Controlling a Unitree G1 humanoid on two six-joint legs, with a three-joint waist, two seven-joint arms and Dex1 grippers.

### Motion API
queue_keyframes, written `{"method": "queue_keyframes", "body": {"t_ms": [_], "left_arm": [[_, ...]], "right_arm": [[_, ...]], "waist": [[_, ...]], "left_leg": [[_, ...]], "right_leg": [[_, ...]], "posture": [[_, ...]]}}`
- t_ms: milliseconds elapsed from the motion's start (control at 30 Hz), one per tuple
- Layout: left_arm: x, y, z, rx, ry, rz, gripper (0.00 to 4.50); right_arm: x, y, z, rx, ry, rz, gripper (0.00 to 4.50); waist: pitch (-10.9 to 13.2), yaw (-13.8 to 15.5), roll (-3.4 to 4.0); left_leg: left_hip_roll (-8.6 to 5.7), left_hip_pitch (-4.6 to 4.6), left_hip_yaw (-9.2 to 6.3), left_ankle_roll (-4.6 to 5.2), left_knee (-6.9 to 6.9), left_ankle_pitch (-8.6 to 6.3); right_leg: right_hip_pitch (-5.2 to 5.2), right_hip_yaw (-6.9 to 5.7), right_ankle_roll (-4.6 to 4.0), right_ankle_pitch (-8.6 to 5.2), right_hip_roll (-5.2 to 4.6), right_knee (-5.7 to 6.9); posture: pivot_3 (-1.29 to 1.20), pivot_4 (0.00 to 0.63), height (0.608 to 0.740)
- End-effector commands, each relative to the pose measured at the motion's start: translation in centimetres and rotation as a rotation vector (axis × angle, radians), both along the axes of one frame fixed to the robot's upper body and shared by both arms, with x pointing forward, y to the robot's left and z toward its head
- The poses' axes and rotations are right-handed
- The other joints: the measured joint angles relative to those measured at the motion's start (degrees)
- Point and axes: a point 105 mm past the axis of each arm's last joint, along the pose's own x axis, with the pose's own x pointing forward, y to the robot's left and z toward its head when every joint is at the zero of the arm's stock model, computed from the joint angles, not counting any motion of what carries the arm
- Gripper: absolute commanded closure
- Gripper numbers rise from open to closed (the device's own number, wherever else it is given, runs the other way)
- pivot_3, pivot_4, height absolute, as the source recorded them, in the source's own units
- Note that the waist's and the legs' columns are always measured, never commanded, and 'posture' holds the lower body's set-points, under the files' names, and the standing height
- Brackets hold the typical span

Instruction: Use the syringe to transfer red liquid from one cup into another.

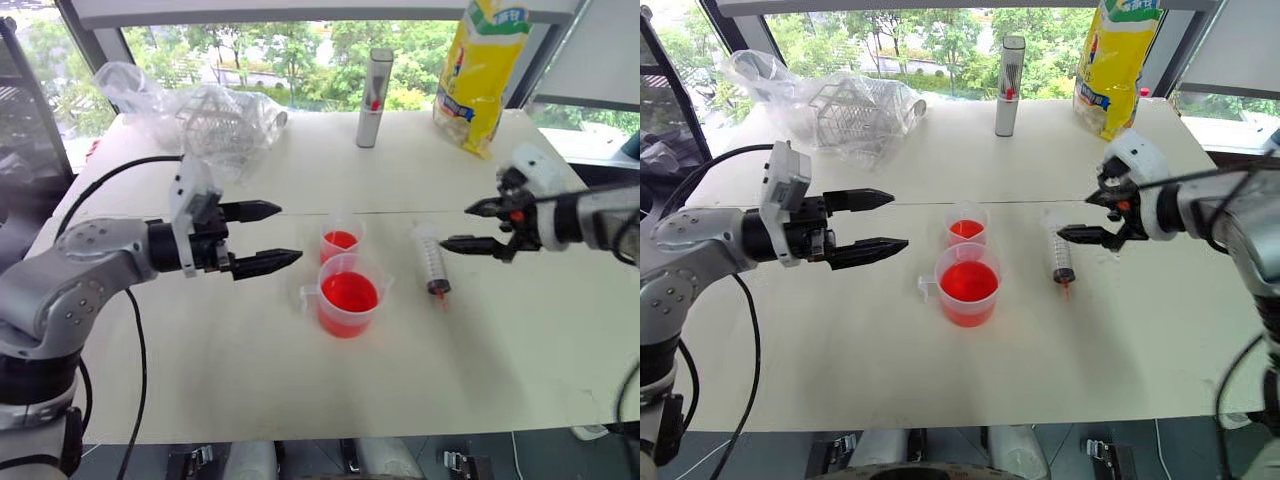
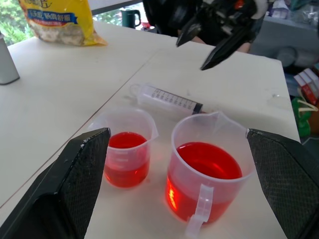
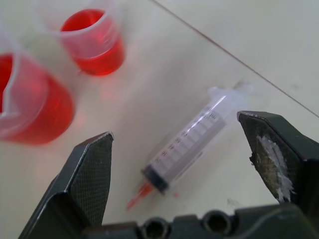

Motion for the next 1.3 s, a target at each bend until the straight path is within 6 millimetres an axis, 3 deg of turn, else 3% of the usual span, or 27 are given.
{"method": "queue_keyframes", "body": {"t_ms": [33,300,667,767,900,933,1100,1233,1300], "left_arm": [[-0.2,-0.3,0.3,0.002,-0.036,-0.024,0.00],[-0.4,-0.4,0.0,-0.004,-0.035,-0.021,0.00],[-0.9,-0.1,-0.4,-0.011,-0.038,0.019,0.00],[-0.9,-0.1,-0.4,-0.013,-0.040,0.027,0.00],[-0.9,0.0,-0.4,-0.013,-0.043,0.034,0.00],[-0.8,0.1,-0.4,-0.011,-0.044,0.037,0.00],[-0.6,0.5,-0.1,-0.004,-0.055,0.046,0.00],[-0.1,1.0,0.8,-0.007,-0.080,0.062,0.00],[0.2,1.2,1.4,-0.020,-0.089,0.064,0.00]], "right_arm": [[1.7,-0.8,-2.4,0.000,0.156,-0.216,0.14],[3.8,-0.4,-6.3,-0.013,0.348,-0.410,0.14],[5.8,0.1,-9.0,-0.069,0.382,-0.456,0.14],[6.0,0.2,-9.5,-0.077,0.388,-0.456,0.95],[6.0,0.2,-9.9,-0.081,0.402,-0.456,2.96],[6.0,0.2,-9.8,-0.079,0.404,-0.455,3.10],[5.9,0.1,-8.2,-0.034,0.379,-0.458,3.10],[7.1,-0.2,-2.3,0.107,0.114,-0.404,3.10],[6.6,1.0,1.5,0.173,-0.071,-0.241,3.10]], "waist": [[0.0,0.1,-0.01],[0.0,0.5,0.05],[-0.1,0.0,0.05],[-0.1,-0.1,0.02],[-0.2,-0.1,-0.01],[-0.2,-0.1,-0.02],[-0.2,0.0,0.01],[-0.1,0.3,0.14],[-0.1,0.4,0.14]], "left_leg": [[-0.01,-0.02,0.01,0.00,-0.03,0.00],[-0.05,-0.89,-0.04,0.01,0.09,0.00],[-0.09,-0.76,-0.05,0.02,0.14,0.00],[-0.08,-0.75,-0.07,0.02,0.16,0.00],[-0.09,-0.71,-0.06,0.02,0.16,0.00],[-0.09,-0.70,-0.07,0.02,0.16,0.00],[-0.09,-0.70,-0.06,0.02,0.15,0.00],[-0.09,-0.85,-0.07,0.01,0.11,0.00],[-0.10,-0.88,-0.07,0.01,0.10,0.00]], "right_leg": [[-0.03,0.01,-0.04,-0.02,0.00,0.01],[-0.80,-0.07,0.16,0.10,0.00,0.12],[-0.74,-0.09,0.13,0.12,0.10,0.25],[-0.70,-0.10,0.13,0.13,0.10,0.26],[-0.65,-0.10,0.13,0.13,0.09,0.26],[-0.64,-0.11,0.13,0.13,0.09,0.26],[-0.64,-0.11,0.13,0.13,0.08,0.26],[-0.82,-0.11,0.13,0.13,0.08,0.26],[-0.83,-0.12,0.13,0.13,0.08,0.26]], "posture": [[0.00,0.150,0.740],[0.00,0.150,0.740],[0.00,0.150,0.740],[0.00,0.150,0.740],[0.00,0.150,0.740],[0.00,0.150,0.740],[0.00,0.150,0.740],[0.00,0.150,0.740],[0.00,0.150,0.740]]}}
